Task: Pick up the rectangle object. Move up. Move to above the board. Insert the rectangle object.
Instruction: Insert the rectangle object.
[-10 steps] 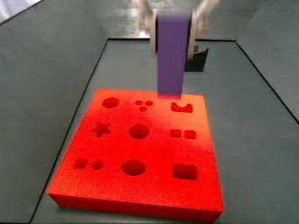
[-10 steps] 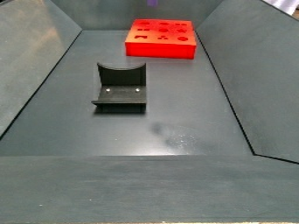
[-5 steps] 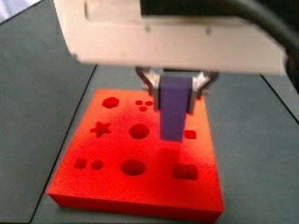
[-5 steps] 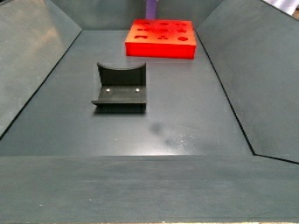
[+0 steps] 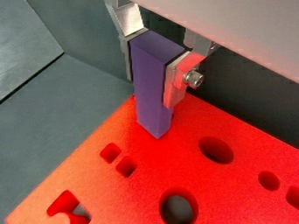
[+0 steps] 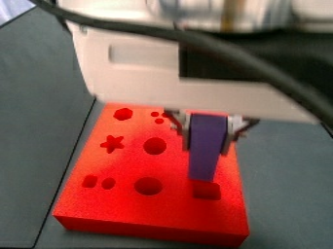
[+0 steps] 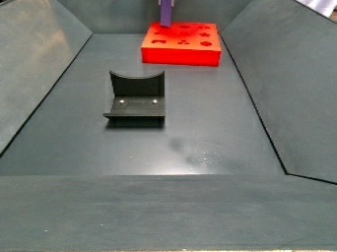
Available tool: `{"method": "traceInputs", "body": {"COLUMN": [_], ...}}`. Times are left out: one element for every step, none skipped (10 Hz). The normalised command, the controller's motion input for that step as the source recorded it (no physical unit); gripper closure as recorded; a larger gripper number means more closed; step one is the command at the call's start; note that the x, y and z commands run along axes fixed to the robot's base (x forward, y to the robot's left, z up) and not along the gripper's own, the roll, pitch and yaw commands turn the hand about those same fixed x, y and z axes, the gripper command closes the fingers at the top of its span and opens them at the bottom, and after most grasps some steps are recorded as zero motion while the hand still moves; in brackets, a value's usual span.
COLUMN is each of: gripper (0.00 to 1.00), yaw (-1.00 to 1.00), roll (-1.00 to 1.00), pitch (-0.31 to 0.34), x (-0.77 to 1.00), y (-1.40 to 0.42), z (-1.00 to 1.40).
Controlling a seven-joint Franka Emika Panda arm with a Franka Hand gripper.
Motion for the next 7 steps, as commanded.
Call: {"method": "traceInputs", "body": {"gripper": [1.00,1.00,1.00,1.00,1.00,1.00,1.00], "yaw": [0.15,0.14,0.17,0.22,0.22,0.22,0.22], "roll": [0.26,0.24,0.22,0.20,0.16,0.14,0.12], "pitch": [0.044,0.034,0.074,0.123,0.187,0.237,0.261], "x": [0.00,0.01,0.13,0.19,0.33,0.37,0.33], "y": [-0.60,-0.60,-0.59,-0.57,-0.52,-0.45,-0.35], "z": [-0.14,-0.16,-0.20,-0.23,-0.25,-0.27,-0.32]}}
